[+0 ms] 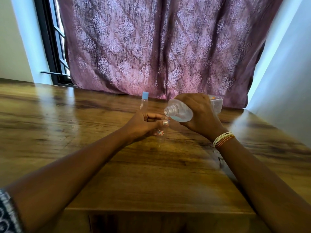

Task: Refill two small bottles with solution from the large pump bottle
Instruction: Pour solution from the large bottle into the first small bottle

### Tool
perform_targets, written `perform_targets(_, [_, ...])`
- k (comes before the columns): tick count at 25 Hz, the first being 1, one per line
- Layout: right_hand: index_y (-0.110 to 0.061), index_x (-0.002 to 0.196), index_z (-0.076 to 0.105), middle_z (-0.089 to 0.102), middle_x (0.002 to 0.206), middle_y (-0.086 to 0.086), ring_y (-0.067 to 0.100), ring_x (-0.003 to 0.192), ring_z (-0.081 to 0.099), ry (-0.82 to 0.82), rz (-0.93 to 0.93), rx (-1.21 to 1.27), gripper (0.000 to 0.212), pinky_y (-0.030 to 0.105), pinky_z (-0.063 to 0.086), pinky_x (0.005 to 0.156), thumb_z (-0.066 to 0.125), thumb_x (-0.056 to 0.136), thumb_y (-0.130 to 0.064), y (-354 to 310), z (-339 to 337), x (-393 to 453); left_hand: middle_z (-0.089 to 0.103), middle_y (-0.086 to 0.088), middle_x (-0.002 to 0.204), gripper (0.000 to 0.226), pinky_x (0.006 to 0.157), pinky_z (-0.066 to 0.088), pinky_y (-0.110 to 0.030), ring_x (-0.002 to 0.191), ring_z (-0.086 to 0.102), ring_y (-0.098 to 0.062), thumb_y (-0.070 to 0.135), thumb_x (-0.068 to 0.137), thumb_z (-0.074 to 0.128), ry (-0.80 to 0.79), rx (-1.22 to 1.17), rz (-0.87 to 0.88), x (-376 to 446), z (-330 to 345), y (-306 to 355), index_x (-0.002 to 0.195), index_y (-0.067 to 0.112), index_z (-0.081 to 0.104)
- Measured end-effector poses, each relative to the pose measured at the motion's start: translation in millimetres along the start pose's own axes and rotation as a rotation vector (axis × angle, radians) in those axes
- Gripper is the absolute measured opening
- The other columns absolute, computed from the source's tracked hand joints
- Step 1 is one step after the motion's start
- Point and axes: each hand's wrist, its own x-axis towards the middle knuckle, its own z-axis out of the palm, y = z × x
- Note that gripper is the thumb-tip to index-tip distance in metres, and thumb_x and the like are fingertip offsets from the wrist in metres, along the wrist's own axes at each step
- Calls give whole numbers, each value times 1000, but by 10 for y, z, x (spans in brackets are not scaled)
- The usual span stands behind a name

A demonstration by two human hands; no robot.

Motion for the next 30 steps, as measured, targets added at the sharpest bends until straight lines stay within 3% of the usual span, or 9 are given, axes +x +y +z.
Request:
perform_targets(7, [-18, 114, 63, 69, 112, -1, 20, 105, 64, -10, -1, -41, 47, 39, 38, 89, 79, 75, -37, -14, -18, -7, 76, 7, 79, 15, 64, 58, -22, 73, 72, -6, 7, 84, 66, -11, -6, 7, -18, 8, 38, 96, 14, 70])
perform_targets(16, [-16, 116, 64, 68, 115, -1, 21, 107, 63, -21, 14, -66, 47, 40, 39, 91, 76, 77, -40, -22, -20, -10, 75, -6, 95, 19, 68, 58, -25, 84, 70, -17, 8, 83, 68, 6, 2, 9, 3, -1, 6, 103, 7, 71])
perform_targets(23, [-15, 118, 64, 68, 117, 0, 21, 110, 62, -15, 5, -78, 49, 41, 38, 91, 77, 77, -40, -32, -35, -9, 73, 0, 89, 27, 63, 56, -18, 72, 70, -4, 6, 85, 66, 5, 13, 5, -12, 13, 38, 111, 0, 67])
perform_targets(30, [-16, 118, 63, 68, 116, 1, 22, 110, 62, -9, 5, -82, 48, 44, 40, 92, 75, 79, -41, -34, -41, -6, 72, -6, 95, 28, 62, 57, -19, 72, 71, -5, 5, 85, 65, -5, -1, -7, -5, 6, 35, 113, 0, 66])
